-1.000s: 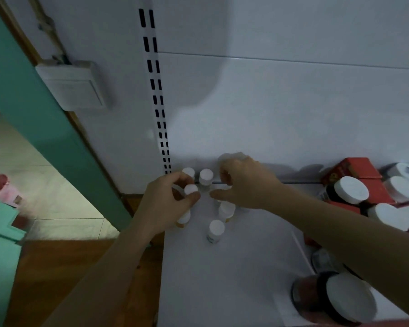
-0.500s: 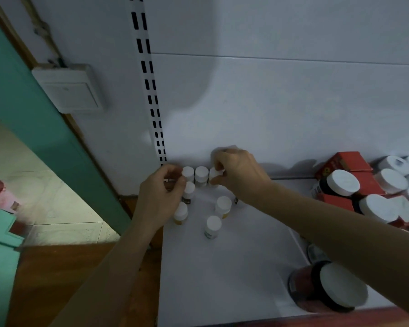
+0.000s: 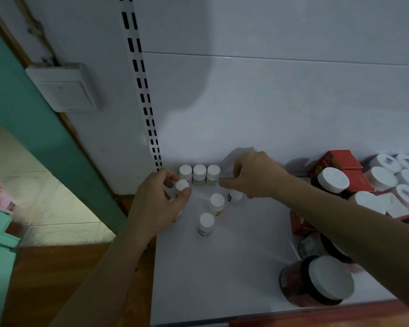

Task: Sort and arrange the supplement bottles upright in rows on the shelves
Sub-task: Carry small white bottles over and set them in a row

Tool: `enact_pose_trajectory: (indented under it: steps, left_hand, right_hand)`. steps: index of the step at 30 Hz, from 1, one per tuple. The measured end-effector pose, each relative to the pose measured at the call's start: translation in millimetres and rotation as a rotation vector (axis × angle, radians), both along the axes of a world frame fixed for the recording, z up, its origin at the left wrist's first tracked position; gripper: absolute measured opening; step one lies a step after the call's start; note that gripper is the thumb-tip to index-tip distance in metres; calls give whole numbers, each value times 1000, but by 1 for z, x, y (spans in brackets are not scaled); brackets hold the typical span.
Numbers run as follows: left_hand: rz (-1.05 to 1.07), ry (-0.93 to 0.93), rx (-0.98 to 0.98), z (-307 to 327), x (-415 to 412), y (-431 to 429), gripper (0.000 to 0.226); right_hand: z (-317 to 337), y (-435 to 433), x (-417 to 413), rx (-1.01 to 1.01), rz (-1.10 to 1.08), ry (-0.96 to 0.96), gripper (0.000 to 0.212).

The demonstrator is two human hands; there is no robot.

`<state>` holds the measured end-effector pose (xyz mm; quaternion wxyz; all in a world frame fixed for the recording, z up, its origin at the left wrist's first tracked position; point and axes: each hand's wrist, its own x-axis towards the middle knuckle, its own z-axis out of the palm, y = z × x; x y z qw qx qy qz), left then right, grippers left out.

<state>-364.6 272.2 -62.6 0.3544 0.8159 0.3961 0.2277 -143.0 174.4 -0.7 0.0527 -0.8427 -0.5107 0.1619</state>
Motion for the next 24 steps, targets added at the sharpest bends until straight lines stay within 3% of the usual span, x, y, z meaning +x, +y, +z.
enact_pose_trajectory:
  steps: [4,7,12,15,17,20,24]
  left_hand:
    - [-1,15,-34,1,-2,-1,24]
    - [-6,12,-69,2,-1,-3,23]
    - [-32,2,-45,1,3,-7,24]
    - [-22,24,-32,0,5,-6,28]
    - [-19,32,-15,-1,6,-6,29]
    - [-33,12,19,-3,8,-8,25]
    - [-40,13,45,-7,8,-11,23]
  right_hand:
    - [-6,5,2,29,13,-38,20]
    - [-14,12,5,186,-8,-81,24]
    - [-28,-4,-3,393,3,74,32]
    - [-16,-18,-8,409,113,-53,33]
    - [-6,-23,-18,320,313,-39,34]
    - [-10,-25,-34,4,566,61,46]
    - [-20,-27,-23,-11,483,6,32]
